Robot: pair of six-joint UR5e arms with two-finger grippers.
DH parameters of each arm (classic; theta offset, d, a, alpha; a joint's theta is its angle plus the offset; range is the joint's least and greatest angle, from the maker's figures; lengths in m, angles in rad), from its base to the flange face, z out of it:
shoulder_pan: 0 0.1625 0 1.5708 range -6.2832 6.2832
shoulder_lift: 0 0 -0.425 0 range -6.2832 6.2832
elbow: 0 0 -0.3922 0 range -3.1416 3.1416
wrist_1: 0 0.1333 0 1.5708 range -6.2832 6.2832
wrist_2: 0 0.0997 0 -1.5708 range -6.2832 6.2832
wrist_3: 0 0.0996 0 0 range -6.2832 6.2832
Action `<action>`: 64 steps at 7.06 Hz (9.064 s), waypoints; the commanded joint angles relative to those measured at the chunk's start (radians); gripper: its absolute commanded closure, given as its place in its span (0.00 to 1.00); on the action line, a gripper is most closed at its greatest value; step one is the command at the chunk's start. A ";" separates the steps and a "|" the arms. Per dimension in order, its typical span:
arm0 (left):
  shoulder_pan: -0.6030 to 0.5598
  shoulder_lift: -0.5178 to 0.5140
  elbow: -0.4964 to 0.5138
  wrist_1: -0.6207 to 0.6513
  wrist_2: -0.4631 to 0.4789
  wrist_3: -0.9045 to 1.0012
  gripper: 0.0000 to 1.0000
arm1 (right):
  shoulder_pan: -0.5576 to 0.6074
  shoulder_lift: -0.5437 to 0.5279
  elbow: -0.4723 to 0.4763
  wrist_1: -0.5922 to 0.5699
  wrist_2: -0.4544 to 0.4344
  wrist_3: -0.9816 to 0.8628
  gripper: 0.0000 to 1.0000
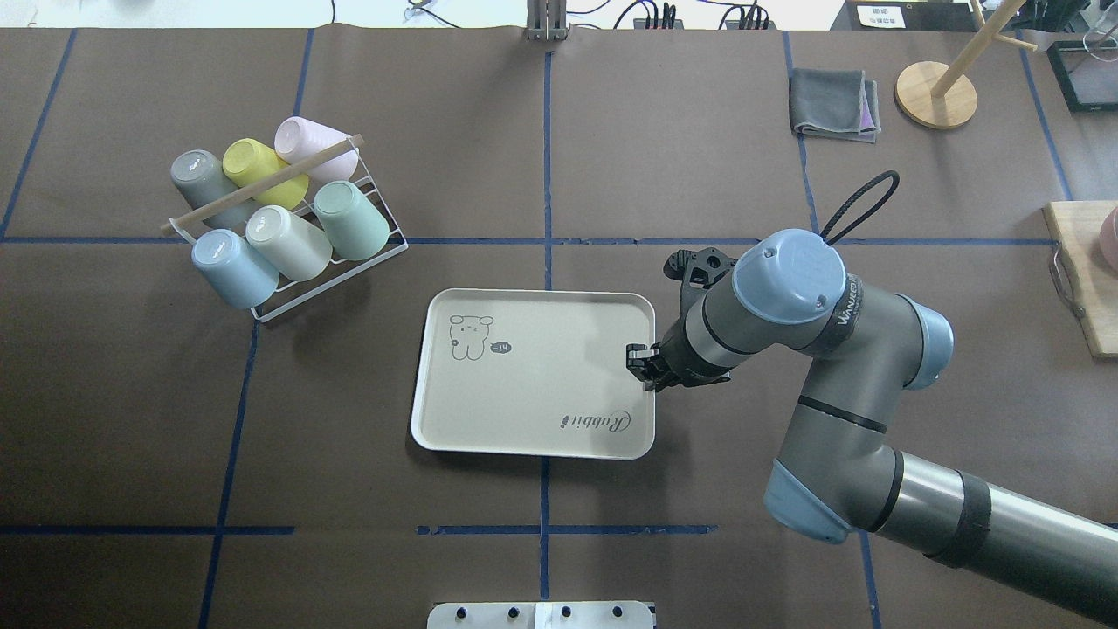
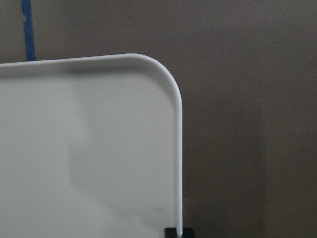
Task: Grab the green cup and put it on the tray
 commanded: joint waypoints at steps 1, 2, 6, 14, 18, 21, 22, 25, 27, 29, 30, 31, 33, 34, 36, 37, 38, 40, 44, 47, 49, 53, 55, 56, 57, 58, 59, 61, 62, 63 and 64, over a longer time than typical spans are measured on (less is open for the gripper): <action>0.000 0.000 0.000 0.000 0.000 0.000 0.00 | -0.002 -0.002 -0.007 0.000 0.001 -0.001 0.99; 0.000 0.000 0.000 0.000 0.000 0.000 0.00 | 0.000 -0.003 -0.007 0.000 0.001 -0.001 0.99; 0.000 0.000 -0.003 0.000 0.000 0.000 0.00 | 0.003 -0.008 -0.004 -0.022 -0.002 -0.001 0.99; 0.008 -0.003 -0.020 -0.011 -0.001 0.003 0.00 | 0.035 -0.029 0.052 -0.045 -0.010 0.001 0.00; 0.204 -0.005 -0.266 -0.106 -0.040 -0.003 0.00 | 0.187 -0.173 0.201 -0.078 0.079 -0.008 0.00; 0.527 -0.110 -0.433 -0.060 0.375 -0.003 0.00 | 0.208 -0.238 0.226 -0.077 0.081 -0.079 0.00; 0.566 -0.240 -0.434 0.065 0.377 -0.008 0.00 | 0.214 -0.241 0.226 -0.077 0.081 -0.079 0.00; 0.751 -0.495 -0.451 0.357 0.605 -0.072 0.00 | 0.230 -0.247 0.226 -0.078 0.082 -0.080 0.00; 0.912 -0.528 -0.436 0.373 0.792 -0.054 0.01 | 0.302 -0.283 0.238 -0.078 0.114 -0.126 0.00; 0.986 -0.627 -0.353 0.373 0.908 -0.002 0.00 | 0.388 -0.347 0.238 -0.078 0.137 -0.252 0.00; 0.991 -0.665 -0.319 0.373 0.916 -0.008 0.00 | 0.427 -0.373 0.238 -0.078 0.163 -0.310 0.00; 1.041 -0.692 -0.284 0.371 1.049 0.014 0.00 | 0.469 -0.396 0.240 -0.078 0.191 -0.356 0.00; 1.134 -0.763 -0.201 0.446 1.167 0.100 0.00 | 0.483 -0.418 0.237 -0.078 0.200 -0.395 0.00; 1.135 -0.844 -0.098 0.493 1.239 0.116 0.00 | 0.497 -0.427 0.240 -0.077 0.200 -0.395 0.00; 1.181 -0.908 0.053 0.505 1.385 0.164 0.01 | 0.500 -0.453 0.258 -0.075 0.202 -0.395 0.00; 1.213 -0.937 0.116 0.568 1.478 0.243 0.00 | 0.506 -0.462 0.269 -0.075 0.205 -0.395 0.00; 1.221 -0.960 0.167 0.595 1.486 0.320 0.00 | 0.511 -0.480 0.272 -0.071 0.205 -0.395 0.00; 1.224 -0.997 0.364 0.606 1.540 0.392 0.00 | 0.515 -0.508 0.290 -0.068 0.205 -0.395 0.00; 1.244 -0.979 0.412 0.706 1.546 0.482 0.01 | 0.526 -0.514 0.293 -0.069 0.209 -0.395 0.00; 1.272 -0.971 0.458 0.687 1.590 0.431 0.02 | 0.563 -0.516 0.300 -0.069 0.259 -0.395 0.00; 1.270 -0.985 0.501 0.640 1.627 0.431 0.02 | 0.570 -0.527 0.315 -0.069 0.263 -0.395 0.00; 1.256 -0.980 0.526 0.617 1.660 0.434 0.04 | 0.573 -0.528 0.321 -0.069 0.265 -0.395 0.00; 1.235 -0.970 0.526 0.614 1.660 0.433 0.05 | 0.573 -0.527 0.321 -0.069 0.265 -0.395 0.00; 1.233 -0.956 0.528 0.588 1.660 0.433 0.05 | 0.572 -0.527 0.320 -0.069 0.265 -0.395 0.00; 1.233 -0.945 0.528 0.568 1.660 0.437 0.05 | 0.572 -0.528 0.321 -0.071 0.265 -0.395 0.00; 1.233 -0.945 0.528 0.568 1.660 0.437 0.05 | 0.573 -0.528 0.321 -0.071 0.266 -0.395 0.00; 1.230 -0.943 0.528 0.565 1.660 0.437 0.05 | 0.573 -0.528 0.321 -0.069 0.266 -0.395 0.00; 1.227 -0.936 0.526 0.545 1.660 0.439 0.06 | 0.573 -0.528 0.321 -0.069 0.274 -0.395 0.00; 1.227 -0.936 0.526 0.534 1.660 0.439 0.09 | 0.573 -0.528 0.321 -0.071 0.274 -0.395 0.00; 1.224 -0.933 0.526 0.534 1.660 0.434 0.15 | 0.573 -0.528 0.321 -0.071 0.275 -0.395 0.00; 1.224 -0.934 0.525 0.534 1.660 0.433 0.30 | 0.573 -0.528 0.321 -0.071 0.278 -0.395 0.00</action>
